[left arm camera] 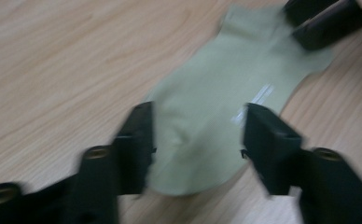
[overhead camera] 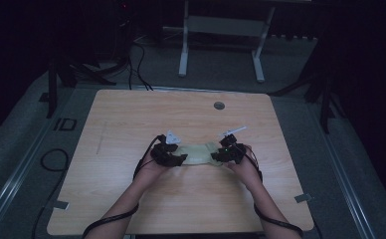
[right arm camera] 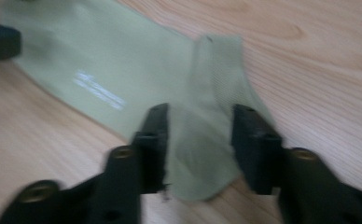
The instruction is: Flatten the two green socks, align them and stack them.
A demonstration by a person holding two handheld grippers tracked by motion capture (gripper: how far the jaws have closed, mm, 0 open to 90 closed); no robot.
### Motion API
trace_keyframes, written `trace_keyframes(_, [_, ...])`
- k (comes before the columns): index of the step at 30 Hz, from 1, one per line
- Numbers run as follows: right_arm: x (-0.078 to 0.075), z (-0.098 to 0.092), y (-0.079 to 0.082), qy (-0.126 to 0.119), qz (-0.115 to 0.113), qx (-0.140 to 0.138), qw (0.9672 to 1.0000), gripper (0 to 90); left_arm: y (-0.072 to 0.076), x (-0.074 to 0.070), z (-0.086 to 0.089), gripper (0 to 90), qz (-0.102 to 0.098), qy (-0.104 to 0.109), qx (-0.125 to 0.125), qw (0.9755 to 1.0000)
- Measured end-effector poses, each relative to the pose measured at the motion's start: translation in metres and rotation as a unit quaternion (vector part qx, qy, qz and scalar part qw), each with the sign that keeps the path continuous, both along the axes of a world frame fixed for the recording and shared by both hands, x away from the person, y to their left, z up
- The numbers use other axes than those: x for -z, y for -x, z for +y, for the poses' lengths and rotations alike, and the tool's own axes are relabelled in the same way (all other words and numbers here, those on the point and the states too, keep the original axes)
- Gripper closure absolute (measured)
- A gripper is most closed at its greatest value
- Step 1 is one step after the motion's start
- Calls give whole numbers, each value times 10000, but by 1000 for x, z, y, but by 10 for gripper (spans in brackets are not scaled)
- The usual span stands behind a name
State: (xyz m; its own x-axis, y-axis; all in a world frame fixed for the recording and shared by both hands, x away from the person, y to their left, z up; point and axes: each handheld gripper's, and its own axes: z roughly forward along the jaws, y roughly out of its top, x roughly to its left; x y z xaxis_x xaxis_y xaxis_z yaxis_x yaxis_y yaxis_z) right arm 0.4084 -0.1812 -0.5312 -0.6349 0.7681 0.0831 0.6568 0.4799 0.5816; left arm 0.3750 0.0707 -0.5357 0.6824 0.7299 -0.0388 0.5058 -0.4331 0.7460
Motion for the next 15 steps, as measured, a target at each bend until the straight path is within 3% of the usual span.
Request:
trace_keyframes(5, [-9,3,6,-116,-207,-84,9997,341,2,-7,-1,174,-53,107,30,9999])
trace_keyframes(6, [-11,3,6,-149,-251,-87,9995,304,5,-9,-2,174,-154,113,44,9998])
trace_keyframes(8, [-16,-2,8,-377,-330,-54,9987,229,6,-9,-1,116,-211,82,-121,9997])
trace_keyframes(9, [-16,-2,8,-377,-330,-54,9987,229,6,-9,-1,33,-211,82,-121,9997])
trace_keyframes(10, [-16,-5,7,-487,-77,-70,9988,140,5,-8,0,33,-185,77,-181,9996])
trace_keyframes(15, [-15,-11,8,-335,-321,40,9989,138,9,-8,9,18,-259,85,-323,9991])
